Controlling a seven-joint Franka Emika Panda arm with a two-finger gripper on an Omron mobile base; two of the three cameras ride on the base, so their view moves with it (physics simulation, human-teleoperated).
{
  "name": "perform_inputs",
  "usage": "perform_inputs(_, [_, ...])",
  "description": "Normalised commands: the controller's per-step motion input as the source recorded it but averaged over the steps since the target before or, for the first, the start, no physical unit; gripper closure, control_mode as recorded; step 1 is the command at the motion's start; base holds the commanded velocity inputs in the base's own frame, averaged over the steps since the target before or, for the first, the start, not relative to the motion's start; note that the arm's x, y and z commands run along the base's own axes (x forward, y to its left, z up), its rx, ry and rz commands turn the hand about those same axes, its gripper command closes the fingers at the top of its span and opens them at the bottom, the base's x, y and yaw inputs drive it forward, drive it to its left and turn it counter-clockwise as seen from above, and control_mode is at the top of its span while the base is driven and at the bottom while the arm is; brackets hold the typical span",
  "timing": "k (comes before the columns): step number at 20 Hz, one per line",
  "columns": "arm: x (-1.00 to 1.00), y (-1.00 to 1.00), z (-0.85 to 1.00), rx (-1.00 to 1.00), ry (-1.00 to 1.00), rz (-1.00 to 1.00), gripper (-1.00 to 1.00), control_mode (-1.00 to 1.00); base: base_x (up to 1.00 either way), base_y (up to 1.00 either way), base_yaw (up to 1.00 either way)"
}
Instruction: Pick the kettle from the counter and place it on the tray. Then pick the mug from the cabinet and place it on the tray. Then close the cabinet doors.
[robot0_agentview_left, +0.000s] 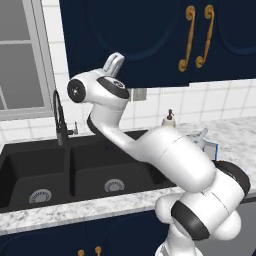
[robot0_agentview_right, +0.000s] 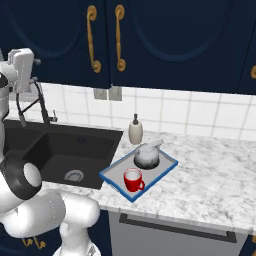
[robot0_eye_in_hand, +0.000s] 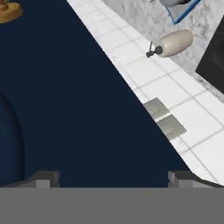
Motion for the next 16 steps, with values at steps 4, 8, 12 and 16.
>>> perform_inputs(4, [0.83, -0.62, 0.00, 0.04, -0.08, 0.21, -1.00, -1.00, 0.00, 0.00, 0.00])
perform_inputs(8, [0.69, -0.47, 0.00, 0.02, -0.13, 0.19, -1.00, -1.00, 0.00, 0.00, 0.00])
perform_inputs(12, [0.75, -0.48, 0.00, 0.03, -0.08, 0.23, -1.00, -1.00, 0.00, 0.00, 0.00])
perform_inputs(16, [0.78, -0.47, 0.00, 0.03, -0.04, 0.26, -1.00, -1.00, 0.00, 0.00, 0.00])
